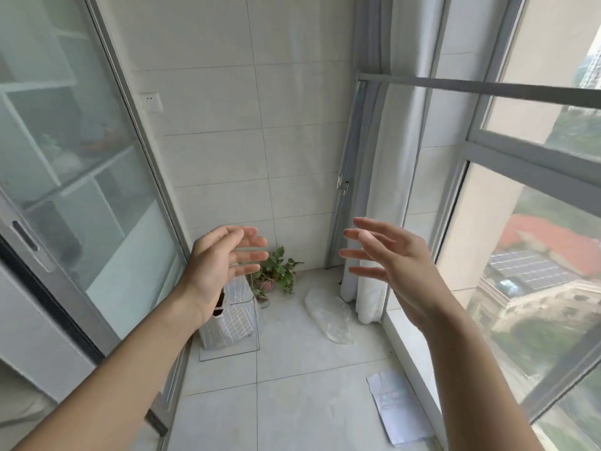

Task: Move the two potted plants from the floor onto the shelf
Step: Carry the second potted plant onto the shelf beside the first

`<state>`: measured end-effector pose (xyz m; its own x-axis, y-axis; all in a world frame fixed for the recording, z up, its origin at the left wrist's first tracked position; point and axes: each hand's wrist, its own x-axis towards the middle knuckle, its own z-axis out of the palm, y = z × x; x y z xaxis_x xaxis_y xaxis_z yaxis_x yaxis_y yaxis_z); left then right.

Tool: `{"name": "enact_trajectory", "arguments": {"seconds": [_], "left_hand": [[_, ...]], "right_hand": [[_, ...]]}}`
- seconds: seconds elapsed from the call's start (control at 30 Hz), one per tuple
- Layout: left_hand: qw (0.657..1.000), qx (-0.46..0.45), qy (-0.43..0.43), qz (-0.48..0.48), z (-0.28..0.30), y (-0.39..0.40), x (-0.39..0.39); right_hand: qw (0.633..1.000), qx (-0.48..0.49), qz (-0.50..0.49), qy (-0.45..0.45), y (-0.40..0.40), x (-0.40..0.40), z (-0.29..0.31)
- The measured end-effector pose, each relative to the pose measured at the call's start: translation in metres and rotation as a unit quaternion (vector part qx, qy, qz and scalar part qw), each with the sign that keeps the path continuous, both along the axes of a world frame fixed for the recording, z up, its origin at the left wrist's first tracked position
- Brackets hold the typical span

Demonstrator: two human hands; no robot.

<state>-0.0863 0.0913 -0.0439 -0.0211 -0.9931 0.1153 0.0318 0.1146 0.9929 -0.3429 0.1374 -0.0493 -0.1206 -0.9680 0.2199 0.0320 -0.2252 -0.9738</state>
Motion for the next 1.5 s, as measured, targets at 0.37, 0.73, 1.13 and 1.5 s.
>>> {"name": "enact_trajectory", "arguments": {"seconds": [0.37, 0.73, 1.13, 1.5], "left_hand": [[0.999, 0.029, -0.012, 0.035, -0.013, -0.128, -0.041], [0.998, 0.052, 0.008, 0.026, -0.041, -0.257, -0.047], [0.994, 0.076, 0.073, -0.006, -0.045, -0.44, -0.017], [0.991, 0.112, 0.072, 0.021, -0.079, -0.553, -0.012]], "right_hand": [[0.999, 0.041, 0.015, -0.031, -0.136, -0.054, -0.017], [0.998, 0.064, -0.002, -0.02, -0.248, -0.065, -0.032], [0.998, 0.044, -0.03, 0.024, -0.414, -0.047, -0.023], [0.996, 0.075, 0.009, 0.035, -0.544, -0.043, -0.05]]}}
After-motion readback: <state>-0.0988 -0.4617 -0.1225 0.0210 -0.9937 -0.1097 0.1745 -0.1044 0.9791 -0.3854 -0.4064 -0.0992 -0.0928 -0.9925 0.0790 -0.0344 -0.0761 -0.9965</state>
